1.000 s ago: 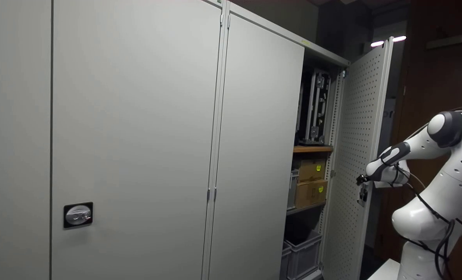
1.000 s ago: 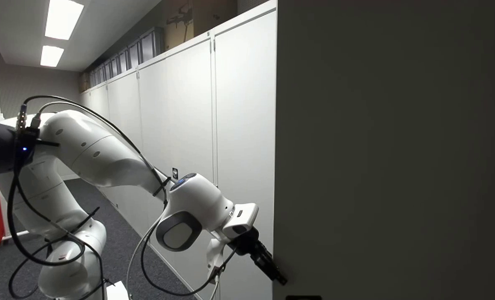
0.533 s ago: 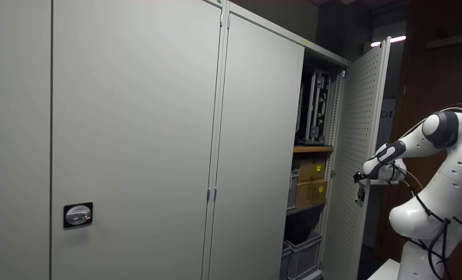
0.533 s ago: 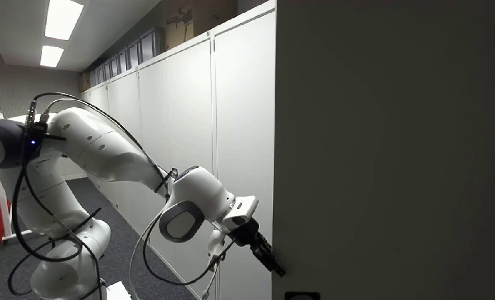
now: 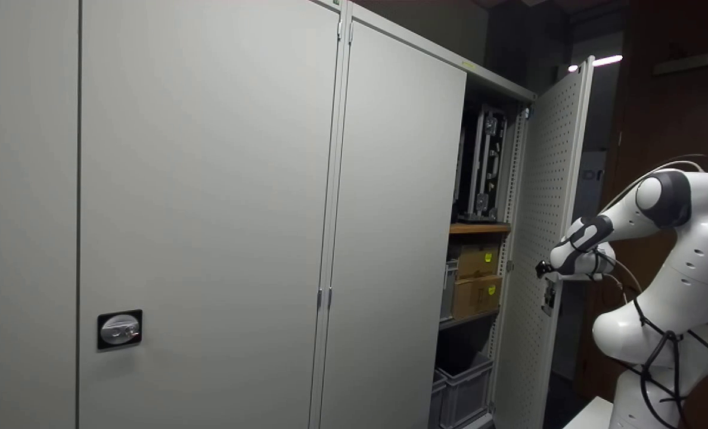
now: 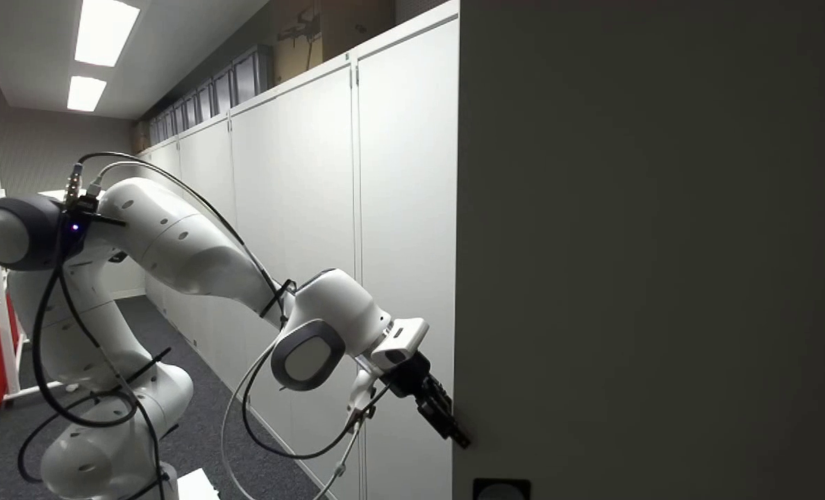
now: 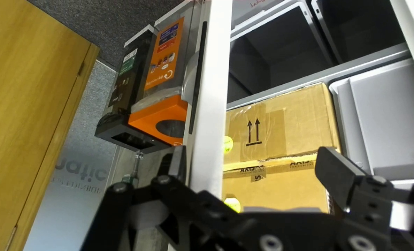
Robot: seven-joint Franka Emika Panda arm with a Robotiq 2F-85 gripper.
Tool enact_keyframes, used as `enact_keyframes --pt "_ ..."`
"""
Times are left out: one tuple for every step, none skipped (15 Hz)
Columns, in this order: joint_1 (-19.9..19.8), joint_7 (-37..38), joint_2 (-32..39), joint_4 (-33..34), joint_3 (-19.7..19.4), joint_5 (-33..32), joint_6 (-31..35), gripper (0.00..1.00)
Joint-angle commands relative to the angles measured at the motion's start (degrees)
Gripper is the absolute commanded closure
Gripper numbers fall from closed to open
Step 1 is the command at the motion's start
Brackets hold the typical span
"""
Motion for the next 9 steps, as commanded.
enact_keyframes --pt "-3.90 4.26 -0.55 1.65 5.77 -1.41 -2.30 0.00" --pt "-4.54 5.01 -0.66 1.79 6.92 -1.34 -2.80 0.00" --pt "-5.45 5.82 -0.77 1.90 8.23 -1.42 -3.01 0.00" --pt "-6.12 6.57 -0.86 2.02 9.31 -1.34 -3.39 0.00" --pt "-7.09 7.47 -0.90 2.15 10.61 -1.43 -3.55 0.00" --pt "-8.27 8.46 -0.90 2.35 12.04 -1.60 -3.81 0.00" --pt "-9.25 9.43 -0.94 2.52 13.33 -1.67 -4.05 0.00" --pt "-10.15 10.18 -0.98 2.66 14.52 -1.73 -4.29 0.00" --pt "-11.12 10.93 -1.02 2.82 15.75 -1.80 -4.58 0.00"
